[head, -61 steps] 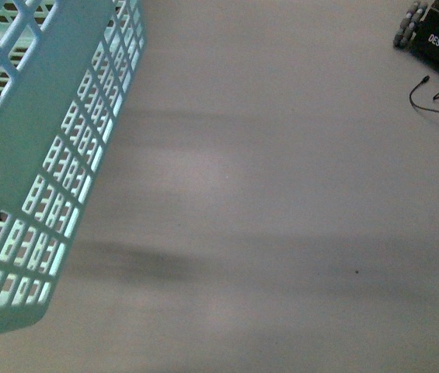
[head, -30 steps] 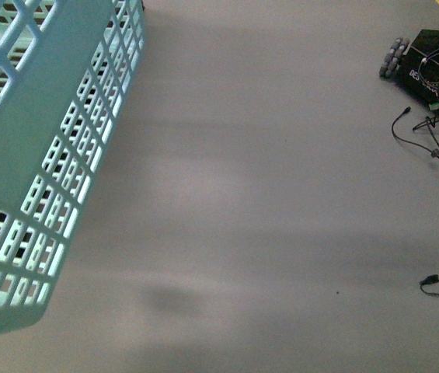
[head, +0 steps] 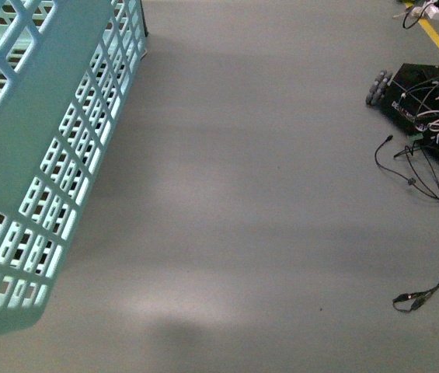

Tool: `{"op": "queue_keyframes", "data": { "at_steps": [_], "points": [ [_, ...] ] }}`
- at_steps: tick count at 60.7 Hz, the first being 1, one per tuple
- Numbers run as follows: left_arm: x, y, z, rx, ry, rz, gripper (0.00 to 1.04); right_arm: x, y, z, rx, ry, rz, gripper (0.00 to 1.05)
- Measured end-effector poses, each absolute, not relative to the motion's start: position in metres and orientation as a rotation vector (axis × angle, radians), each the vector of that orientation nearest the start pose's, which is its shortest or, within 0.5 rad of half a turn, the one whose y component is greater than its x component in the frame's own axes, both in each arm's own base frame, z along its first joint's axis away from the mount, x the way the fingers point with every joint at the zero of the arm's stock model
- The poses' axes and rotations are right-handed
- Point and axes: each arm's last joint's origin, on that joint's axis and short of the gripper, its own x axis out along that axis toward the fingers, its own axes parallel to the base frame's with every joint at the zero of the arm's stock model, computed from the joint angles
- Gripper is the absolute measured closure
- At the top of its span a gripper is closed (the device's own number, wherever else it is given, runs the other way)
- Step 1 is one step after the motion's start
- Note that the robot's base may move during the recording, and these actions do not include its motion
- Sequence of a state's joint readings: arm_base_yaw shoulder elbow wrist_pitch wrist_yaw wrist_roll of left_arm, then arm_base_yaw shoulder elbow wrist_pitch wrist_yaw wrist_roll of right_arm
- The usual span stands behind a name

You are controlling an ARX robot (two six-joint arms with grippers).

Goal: Pick lemon and mango into basket

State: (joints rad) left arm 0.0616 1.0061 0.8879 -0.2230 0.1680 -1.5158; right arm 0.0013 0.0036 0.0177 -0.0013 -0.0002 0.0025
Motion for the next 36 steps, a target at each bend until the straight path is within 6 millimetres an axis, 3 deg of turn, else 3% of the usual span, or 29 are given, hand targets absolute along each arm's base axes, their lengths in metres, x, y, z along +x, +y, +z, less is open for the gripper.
{"op": "queue_keyframes", "data": {
  "at_steps": [36],
  "points": [
    [0.2197, 0.0087, 0.325, -1.538, 0.353, 0.173, 0.98, 0.0968, 0.0001, 0.1691, 0.002, -0.013, 0.001, 0.09]
  ]
}}
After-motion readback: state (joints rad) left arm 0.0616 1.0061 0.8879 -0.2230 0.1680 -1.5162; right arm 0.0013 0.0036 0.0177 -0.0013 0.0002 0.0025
